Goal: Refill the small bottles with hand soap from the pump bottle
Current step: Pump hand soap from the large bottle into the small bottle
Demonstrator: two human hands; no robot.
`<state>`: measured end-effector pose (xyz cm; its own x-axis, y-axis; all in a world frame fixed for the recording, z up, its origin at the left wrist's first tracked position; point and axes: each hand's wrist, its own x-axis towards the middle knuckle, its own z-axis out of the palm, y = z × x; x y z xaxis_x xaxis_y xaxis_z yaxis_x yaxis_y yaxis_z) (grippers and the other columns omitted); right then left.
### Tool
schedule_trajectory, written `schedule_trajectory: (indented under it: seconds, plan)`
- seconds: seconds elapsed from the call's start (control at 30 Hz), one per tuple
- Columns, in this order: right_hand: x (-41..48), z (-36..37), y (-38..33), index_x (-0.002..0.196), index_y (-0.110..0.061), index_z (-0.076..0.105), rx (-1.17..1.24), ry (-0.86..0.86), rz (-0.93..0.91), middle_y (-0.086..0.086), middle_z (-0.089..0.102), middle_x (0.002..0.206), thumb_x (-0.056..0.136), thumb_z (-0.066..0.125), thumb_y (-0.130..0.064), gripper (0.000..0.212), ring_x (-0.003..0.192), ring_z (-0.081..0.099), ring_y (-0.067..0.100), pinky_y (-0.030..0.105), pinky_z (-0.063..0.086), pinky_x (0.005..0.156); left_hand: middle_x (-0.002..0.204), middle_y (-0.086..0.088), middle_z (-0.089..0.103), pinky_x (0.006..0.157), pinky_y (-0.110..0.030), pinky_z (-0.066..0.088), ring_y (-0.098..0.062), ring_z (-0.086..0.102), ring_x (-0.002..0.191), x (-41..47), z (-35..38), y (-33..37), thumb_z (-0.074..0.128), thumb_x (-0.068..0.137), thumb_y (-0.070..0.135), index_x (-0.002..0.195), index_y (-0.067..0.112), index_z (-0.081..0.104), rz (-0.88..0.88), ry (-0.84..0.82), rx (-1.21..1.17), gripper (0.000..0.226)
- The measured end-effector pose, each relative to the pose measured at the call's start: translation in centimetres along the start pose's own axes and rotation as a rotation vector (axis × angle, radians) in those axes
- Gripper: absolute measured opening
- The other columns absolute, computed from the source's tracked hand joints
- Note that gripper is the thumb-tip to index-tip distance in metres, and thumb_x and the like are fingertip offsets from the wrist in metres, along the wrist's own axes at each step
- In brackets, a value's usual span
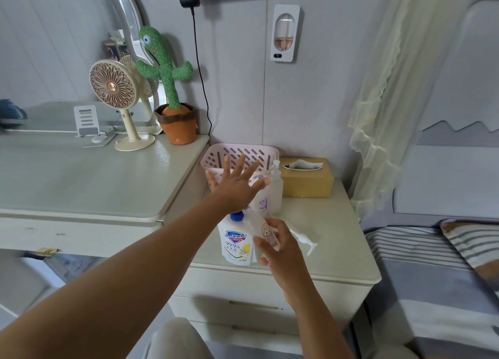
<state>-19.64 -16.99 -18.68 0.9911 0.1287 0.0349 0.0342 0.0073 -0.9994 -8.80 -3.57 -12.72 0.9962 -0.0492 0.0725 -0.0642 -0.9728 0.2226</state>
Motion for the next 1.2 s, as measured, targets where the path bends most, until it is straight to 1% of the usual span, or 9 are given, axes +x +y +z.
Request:
schedule_trajectory:
  seconds: [0.1, 0.3, 0.47, 0.67, 0.77, 0.87, 1.03, 1.13, 1.2]
  plan:
    - [0.0, 0.1, 0.4, 0.12, -0.021, 0.05, 0.025, 0.01, 0.026, -0.001, 0.061, 0.11, 0.089, 0.062, -0.012, 0.034, 0.09, 0.06, 0.007, 0.013, 0.048, 0.057, 0.157, 0.01, -0.013, 0.104, -0.063, -0.018, -0.023, -0.021, 0.142, -0.2, 0.6, -0.2, 0.013, 0.088, 0.071, 0.147, 0.046, 0.005, -0.033, -0.037, -0.047, 0.065]
    - [0.0, 0.3, 0.3, 0.119, -0.023, 0.051, 0.015, 0.02, 0.042, 0.0, 0.061, 0.112, 0.088, 0.062, -0.013, 0.034, 0.094, 0.061, 0.01, 0.016, 0.051, 0.058, 0.157, 0.008, -0.015, 0.103, -0.063, -0.019, -0.025, -0.022, 0.142, -0.2, 0.3, -0.1, 0.013, 0.086, 0.073, 0.147, 0.044, 0.002, -0.045, -0.074, -0.031, 0.068]
    - [0.1, 0.0, -0.1, 0.12, -0.021, 0.049, -0.009, 0.002, 0.01, 0.0, 0.06, 0.115, 0.089, 0.062, -0.015, 0.035, 0.094, 0.06, 0.008, 0.014, 0.051, 0.058, 0.155, 0.006, -0.022, 0.102, -0.063, -0.021, -0.026, -0.027, 0.14, 0.1, -0.4, 0.0, 0.012, 0.087, 0.07, 0.147, 0.043, -0.005, 0.006, -0.03, 0.069, 0.068]
    - [0.3, 0.1, 0.6, 0.12, -0.022, 0.05, 0.0, 0.005, 0.025, 0.001, 0.06, 0.116, 0.088, 0.063, -0.015, 0.035, 0.097, 0.061, 0.01, 0.017, 0.052, 0.061, 0.157, 0.01, -0.013, 0.104, -0.063, -0.018, -0.023, -0.022, 0.142, -0.1, 0.5, -0.4, 0.014, 0.088, 0.071, 0.147, 0.046, 0.004, -0.042, -0.047, -0.087, 0.065]
    - [0.2, 0.2, 0.9, 0.119, -0.022, 0.051, 0.012, 0.005, 0.04, 0.002, 0.062, 0.113, 0.088, 0.063, -0.014, 0.035, 0.093, 0.062, 0.01, 0.018, 0.051, 0.061, 0.157, 0.009, -0.013, 0.104, -0.064, -0.017, -0.024, -0.022, 0.142, -0.2, 0.9, -0.5, 0.014, 0.087, 0.072, 0.147, 0.045, 0.006, -0.048, -0.082, -0.08, 0.066]
    - [0.3, 0.1, 0.8, 0.119, -0.023, 0.051, 0.003, 0.007, 0.032, 0.0, 0.062, 0.113, 0.088, 0.063, -0.014, 0.034, 0.096, 0.062, 0.01, 0.02, 0.053, 0.063, 0.157, 0.009, -0.015, 0.104, -0.064, -0.018, -0.024, -0.023, 0.142, 0.0, 0.4, -0.3, 0.014, 0.086, 0.073, 0.147, 0.044, 0.003, -0.047, -0.1, -0.055, 0.068]
    - [0.3, -0.1, 0.4, 0.118, -0.027, 0.049, -0.036, 0.01, -0.006, -0.001, 0.06, 0.116, 0.088, 0.063, -0.017, 0.034, 0.098, 0.061, 0.011, 0.022, 0.056, 0.066, 0.156, 0.007, -0.02, 0.102, -0.064, -0.02, -0.025, -0.026, 0.14, 0.2, -0.4, -0.1, 0.012, 0.086, 0.073, 0.147, 0.045, -0.002, 0.006, -0.057, 0.022, 0.068]
    - [0.3, -0.2, 0.6, 0.119, -0.027, 0.049, -0.031, 0.01, -0.002, -0.002, 0.06, 0.116, 0.088, 0.063, -0.017, 0.035, 0.099, 0.062, 0.011, 0.022, 0.056, 0.065, 0.156, 0.008, -0.018, 0.103, -0.064, -0.019, -0.025, -0.024, 0.141, 0.1, 0.1, -0.1, 0.013, 0.086, 0.072, 0.146, 0.047, -0.001, -0.008, -0.056, -0.034, 0.067]
    - [0.4, -0.1, 0.8, 0.119, -0.024, 0.05, -0.02, 0.009, 0.001, 0.0, 0.061, 0.114, 0.088, 0.063, -0.015, 0.035, 0.096, 0.062, 0.011, 0.019, 0.053, 0.061, 0.157, 0.01, -0.014, 0.104, -0.064, -0.018, -0.024, -0.021, 0.142, 0.0, 0.3, -0.2, 0.014, 0.088, 0.071, 0.146, 0.047, 0.003, -0.031, -0.061, -0.09, 0.064]
